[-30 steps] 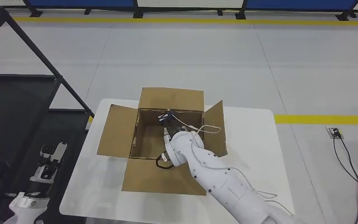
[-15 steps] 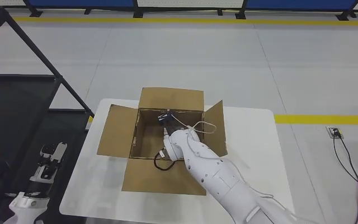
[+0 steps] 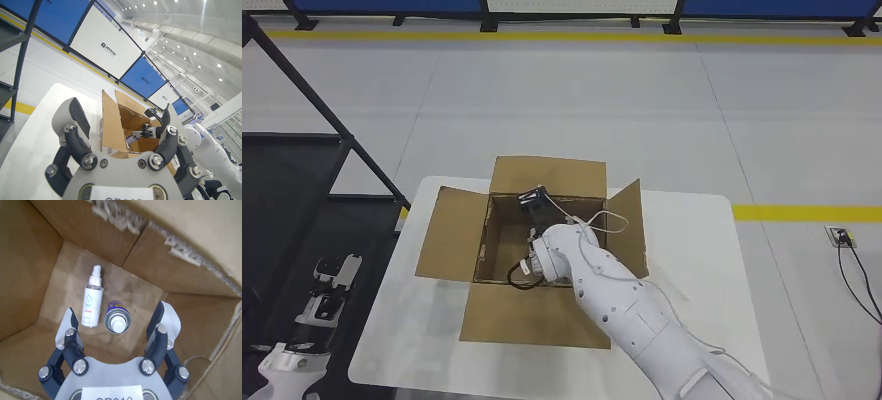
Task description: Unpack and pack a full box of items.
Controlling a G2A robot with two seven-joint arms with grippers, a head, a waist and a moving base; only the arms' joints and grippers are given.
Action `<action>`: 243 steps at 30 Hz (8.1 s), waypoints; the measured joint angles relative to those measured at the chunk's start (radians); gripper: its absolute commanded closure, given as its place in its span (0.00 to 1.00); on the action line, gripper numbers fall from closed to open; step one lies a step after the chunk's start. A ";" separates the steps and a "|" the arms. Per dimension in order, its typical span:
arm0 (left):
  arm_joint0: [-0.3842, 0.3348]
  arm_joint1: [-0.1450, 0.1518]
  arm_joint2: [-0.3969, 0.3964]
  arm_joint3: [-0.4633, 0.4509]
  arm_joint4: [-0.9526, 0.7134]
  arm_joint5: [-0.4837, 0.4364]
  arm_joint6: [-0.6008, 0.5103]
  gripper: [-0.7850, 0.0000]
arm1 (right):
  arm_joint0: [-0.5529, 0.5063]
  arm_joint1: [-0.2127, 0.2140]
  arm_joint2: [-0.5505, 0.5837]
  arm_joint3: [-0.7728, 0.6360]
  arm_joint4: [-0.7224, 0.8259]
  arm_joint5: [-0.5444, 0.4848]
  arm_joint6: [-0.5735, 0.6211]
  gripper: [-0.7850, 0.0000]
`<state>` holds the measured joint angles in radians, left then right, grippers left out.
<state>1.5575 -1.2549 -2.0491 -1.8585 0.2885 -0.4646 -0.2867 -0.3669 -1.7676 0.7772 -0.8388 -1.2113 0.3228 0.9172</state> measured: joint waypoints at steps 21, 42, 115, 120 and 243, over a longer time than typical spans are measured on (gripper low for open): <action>0.000 0.000 0.000 0.000 0.000 0.000 0.000 0.00 | -0.644 0.147 0.440 -1.153 -0.111 -0.100 -0.104 0.00; -0.019 0.011 -0.020 0.019 0.159 0.077 0.020 0.00 | -0.710 0.159 0.659 -1.191 0.186 -0.115 -0.154 0.00; -0.272 0.072 0.370 0.107 0.172 0.027 -0.191 0.00 | -0.359 0.183 0.354 -0.558 0.533 0.020 -0.149 0.00; -0.249 0.076 0.365 0.069 0.144 0.034 -0.199 0.00 | -0.362 0.186 0.361 -0.556 0.535 0.023 -0.144 0.00; -0.079 0.238 0.238 0.149 -0.141 -0.267 -0.806 0.00 | -0.728 0.345 0.708 -0.930 0.917 -0.123 -0.322 0.00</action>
<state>1.4786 -1.0164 -1.8110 -1.7095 0.1475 -0.7315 -1.0927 -1.0952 -1.4228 1.4854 -1.7691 -0.2943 0.1997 0.5950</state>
